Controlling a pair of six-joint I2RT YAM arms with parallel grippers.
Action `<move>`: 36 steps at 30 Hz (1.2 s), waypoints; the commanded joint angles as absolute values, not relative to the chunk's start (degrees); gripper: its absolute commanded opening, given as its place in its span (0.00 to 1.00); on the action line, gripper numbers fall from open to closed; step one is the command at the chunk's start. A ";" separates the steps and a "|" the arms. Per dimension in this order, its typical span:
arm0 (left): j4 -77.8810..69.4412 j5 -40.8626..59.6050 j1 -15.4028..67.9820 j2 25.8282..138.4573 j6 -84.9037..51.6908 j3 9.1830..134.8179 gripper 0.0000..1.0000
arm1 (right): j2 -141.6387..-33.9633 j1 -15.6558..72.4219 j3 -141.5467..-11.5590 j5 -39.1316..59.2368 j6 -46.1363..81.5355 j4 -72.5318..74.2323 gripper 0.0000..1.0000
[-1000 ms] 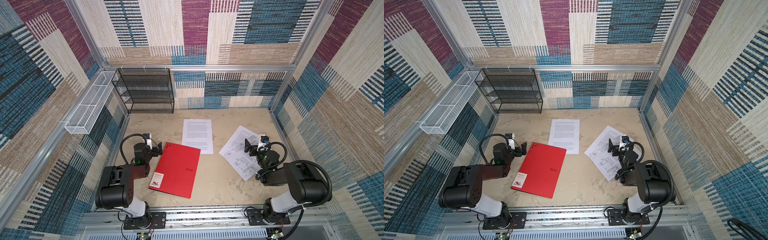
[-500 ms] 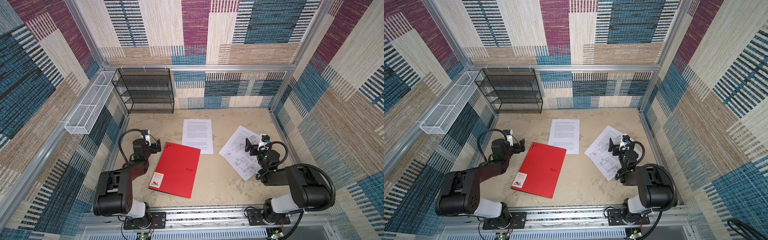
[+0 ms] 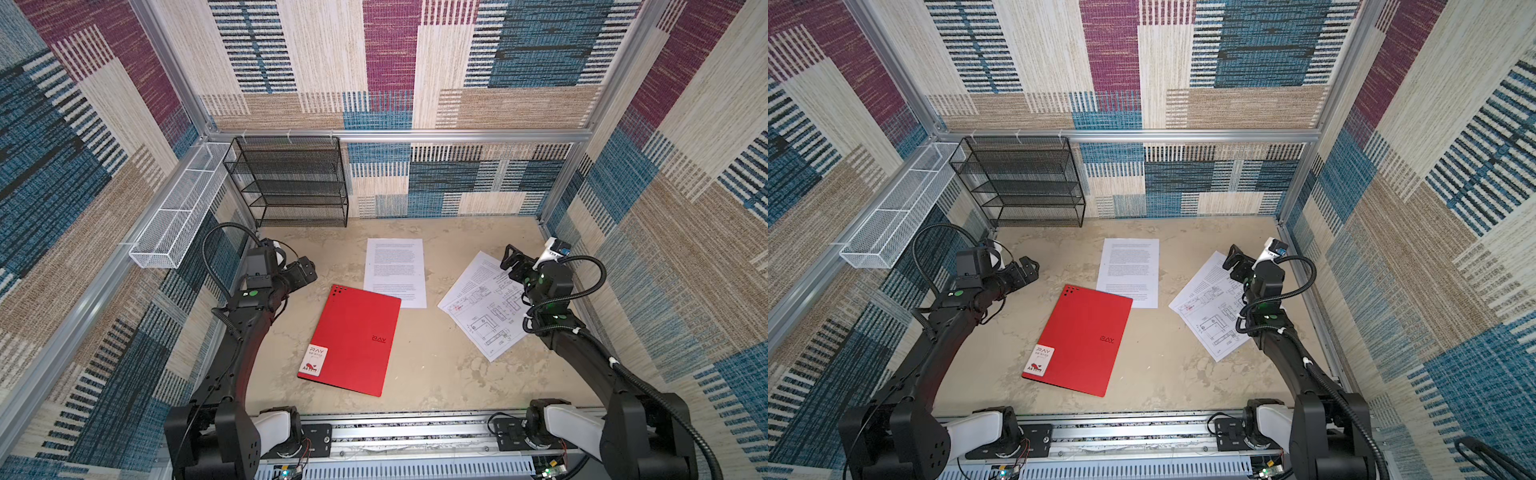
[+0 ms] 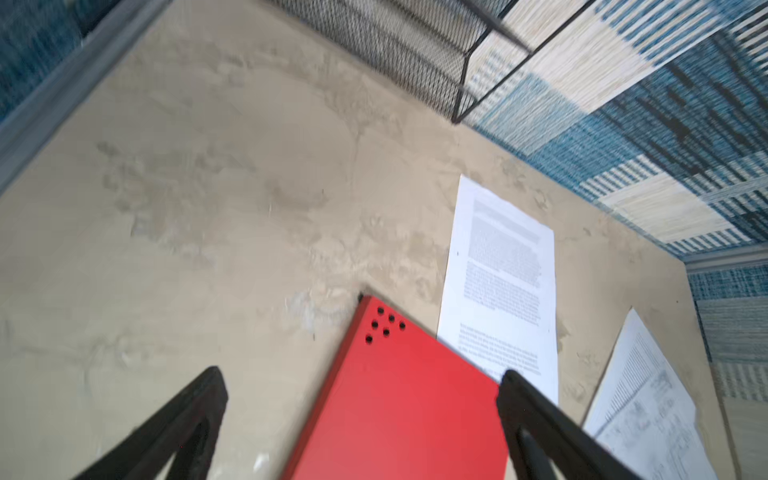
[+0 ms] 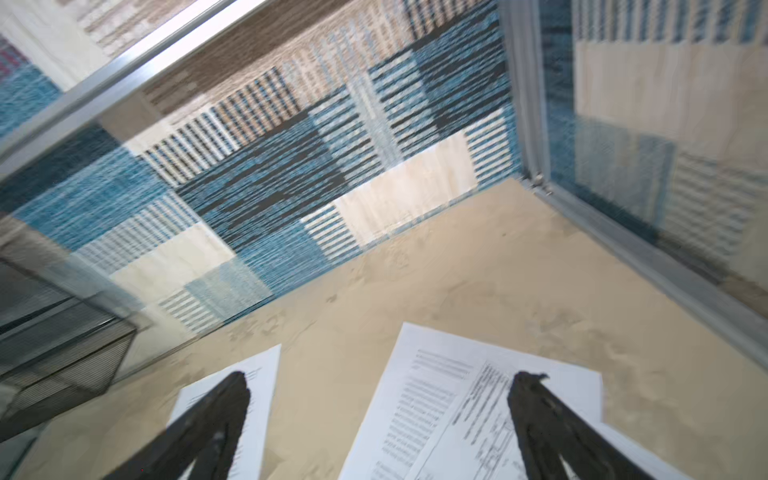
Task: Put the files into the folder
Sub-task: 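Move the left and right grippers to the red folder's nearer edge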
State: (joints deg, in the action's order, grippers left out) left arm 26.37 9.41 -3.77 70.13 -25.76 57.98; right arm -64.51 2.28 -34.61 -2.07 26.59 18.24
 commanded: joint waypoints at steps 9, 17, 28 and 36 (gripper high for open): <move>50.81 7.60 -0.46 70.49 -32.61 50.15 0.99 | -59.36 22.61 -27.96 4.98 33.42 4.25 1.00; 49.69 4.84 5.01 79.19 -33.16 49.90 0.99 | -62.06 28.07 -28.14 6.93 32.69 2.19 1.00; 45.66 0.00 7.47 84.48 -34.04 50.75 0.99 | -63.85 29.88 -26.91 9.42 33.75 2.57 1.00; 40.13 7.58 13.05 88.96 -34.89 48.96 0.99 | -65.50 30.11 -27.80 10.50 33.93 1.77 1.00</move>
